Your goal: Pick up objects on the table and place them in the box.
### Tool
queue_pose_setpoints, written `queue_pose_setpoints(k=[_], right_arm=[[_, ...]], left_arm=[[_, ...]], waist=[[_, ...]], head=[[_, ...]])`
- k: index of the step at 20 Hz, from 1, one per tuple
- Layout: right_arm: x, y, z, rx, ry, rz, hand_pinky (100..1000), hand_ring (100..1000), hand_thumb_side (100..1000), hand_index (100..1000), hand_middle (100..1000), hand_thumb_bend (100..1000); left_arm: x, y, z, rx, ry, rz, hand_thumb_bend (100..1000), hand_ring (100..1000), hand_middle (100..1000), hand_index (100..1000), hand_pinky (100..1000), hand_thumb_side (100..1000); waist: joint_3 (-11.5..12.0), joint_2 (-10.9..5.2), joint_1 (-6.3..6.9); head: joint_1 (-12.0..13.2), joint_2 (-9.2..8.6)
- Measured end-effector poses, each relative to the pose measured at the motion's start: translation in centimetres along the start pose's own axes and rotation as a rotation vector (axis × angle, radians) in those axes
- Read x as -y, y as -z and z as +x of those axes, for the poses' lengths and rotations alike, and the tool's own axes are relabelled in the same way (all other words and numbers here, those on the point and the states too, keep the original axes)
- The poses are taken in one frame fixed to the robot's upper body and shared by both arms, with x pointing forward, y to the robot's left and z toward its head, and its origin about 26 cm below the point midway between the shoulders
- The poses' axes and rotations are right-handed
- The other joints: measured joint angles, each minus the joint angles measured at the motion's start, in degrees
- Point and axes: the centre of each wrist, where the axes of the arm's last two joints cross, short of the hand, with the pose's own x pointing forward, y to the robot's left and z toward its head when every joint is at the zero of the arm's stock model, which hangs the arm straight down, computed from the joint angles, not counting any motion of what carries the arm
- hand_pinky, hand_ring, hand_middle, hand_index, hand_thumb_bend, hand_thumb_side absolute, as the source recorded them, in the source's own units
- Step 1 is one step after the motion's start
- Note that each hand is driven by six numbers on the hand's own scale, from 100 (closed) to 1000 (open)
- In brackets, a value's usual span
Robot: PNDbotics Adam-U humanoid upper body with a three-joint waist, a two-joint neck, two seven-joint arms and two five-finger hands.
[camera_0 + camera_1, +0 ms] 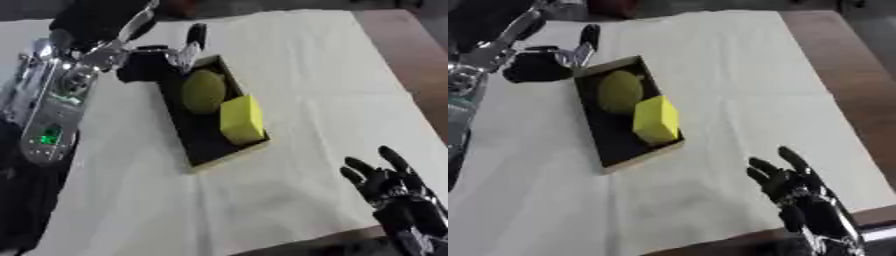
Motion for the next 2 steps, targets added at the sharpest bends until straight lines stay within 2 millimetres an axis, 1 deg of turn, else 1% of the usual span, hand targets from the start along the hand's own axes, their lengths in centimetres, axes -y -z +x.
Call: queue_pose_setpoints(k=[2], right_arm=[[0.19, -0.01, 0.16, 0.013, 0.009, -0.016, 992, 806, 100, 964, 620, 100]], left_arm=[[-0.17, -1.37, -0.09, -0.014, -0.019, 0.035, 100, 818, 742, 891, 881, 672]], waist=[[0.0, -0.06, -0.23]], head=[[0.0, 0.0]])
